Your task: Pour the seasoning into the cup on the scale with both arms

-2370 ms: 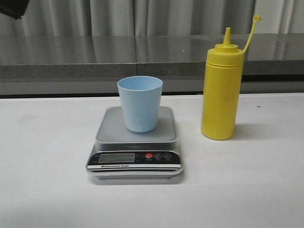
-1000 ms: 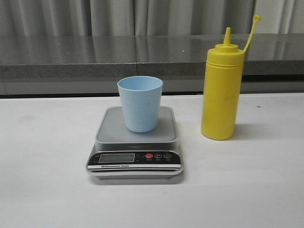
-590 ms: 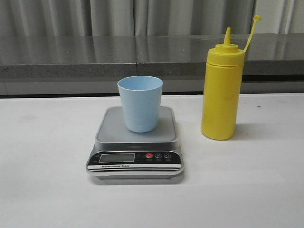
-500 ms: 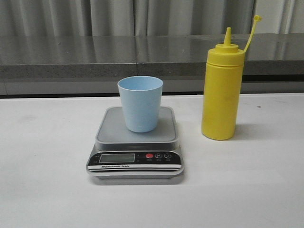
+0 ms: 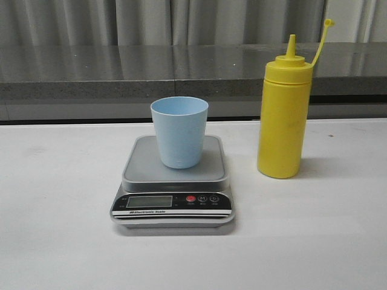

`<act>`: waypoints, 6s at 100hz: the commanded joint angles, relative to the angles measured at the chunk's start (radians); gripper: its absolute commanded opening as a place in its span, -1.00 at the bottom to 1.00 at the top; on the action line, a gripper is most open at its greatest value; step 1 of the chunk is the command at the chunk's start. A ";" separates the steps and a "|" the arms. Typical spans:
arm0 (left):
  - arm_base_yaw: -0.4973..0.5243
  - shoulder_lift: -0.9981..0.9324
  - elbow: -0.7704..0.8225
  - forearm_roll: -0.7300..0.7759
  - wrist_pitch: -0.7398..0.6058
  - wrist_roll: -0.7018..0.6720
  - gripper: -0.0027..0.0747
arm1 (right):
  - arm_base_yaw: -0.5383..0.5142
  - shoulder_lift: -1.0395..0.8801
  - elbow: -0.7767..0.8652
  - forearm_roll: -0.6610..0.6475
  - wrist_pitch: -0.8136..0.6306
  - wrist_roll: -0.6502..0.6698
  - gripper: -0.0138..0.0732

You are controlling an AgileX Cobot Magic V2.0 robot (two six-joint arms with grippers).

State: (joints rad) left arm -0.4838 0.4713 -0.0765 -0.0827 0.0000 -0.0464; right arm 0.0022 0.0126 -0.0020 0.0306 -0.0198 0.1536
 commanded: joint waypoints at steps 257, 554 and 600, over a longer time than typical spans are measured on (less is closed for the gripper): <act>0.003 0.007 -0.026 -0.001 -0.083 -0.011 -0.98 | 0.334 1.797 -0.741 -0.071 -0.877 -0.077 -0.82; 0.003 0.007 -0.026 -0.001 -0.083 -0.011 -0.98 | 0.339 1.564 -1.062 -0.689 -0.201 0.121 -0.82; 0.003 0.007 -0.026 -0.001 -0.083 -0.011 -0.98 | 0.224 1.671 -0.784 -0.315 -0.861 0.070 -0.82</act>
State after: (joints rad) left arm -0.4838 0.4713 -0.0750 -0.0827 0.0000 -0.0464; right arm 0.2331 1.6772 -0.7816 -0.3085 -0.6941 0.2367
